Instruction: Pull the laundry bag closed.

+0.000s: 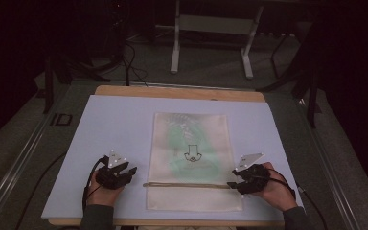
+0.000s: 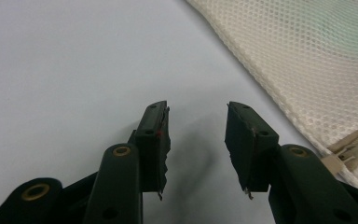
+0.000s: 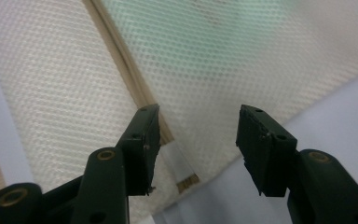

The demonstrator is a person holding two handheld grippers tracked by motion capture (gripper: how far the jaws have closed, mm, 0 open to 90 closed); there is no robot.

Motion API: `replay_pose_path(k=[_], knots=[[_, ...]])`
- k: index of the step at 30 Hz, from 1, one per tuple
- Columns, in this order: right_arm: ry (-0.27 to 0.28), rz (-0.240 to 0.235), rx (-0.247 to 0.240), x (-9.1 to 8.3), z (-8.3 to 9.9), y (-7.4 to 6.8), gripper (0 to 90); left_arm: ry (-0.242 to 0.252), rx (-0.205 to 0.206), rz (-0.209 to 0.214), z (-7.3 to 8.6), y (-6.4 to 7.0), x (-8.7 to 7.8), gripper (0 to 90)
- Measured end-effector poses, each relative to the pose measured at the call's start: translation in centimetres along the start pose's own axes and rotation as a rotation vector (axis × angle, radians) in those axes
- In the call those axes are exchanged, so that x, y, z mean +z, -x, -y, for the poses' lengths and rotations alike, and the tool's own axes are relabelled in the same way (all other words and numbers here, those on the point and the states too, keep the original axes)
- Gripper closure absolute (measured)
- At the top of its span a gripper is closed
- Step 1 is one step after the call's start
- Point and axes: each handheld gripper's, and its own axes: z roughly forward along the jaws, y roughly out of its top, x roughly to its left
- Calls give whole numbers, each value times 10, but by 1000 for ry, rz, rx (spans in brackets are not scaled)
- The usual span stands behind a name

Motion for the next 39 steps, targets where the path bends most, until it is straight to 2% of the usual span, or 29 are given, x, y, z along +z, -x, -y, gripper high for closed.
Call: replay_pose_path(k=[7, 39], knots=[[-13, -25, -34, 4, -10, -5, 477, 18, 3, 13, 0, 1, -3, 591], [-23, -94, -145, 31, -57, -29, 456, 14, 12, 20, 0, 3, -3, 575]])
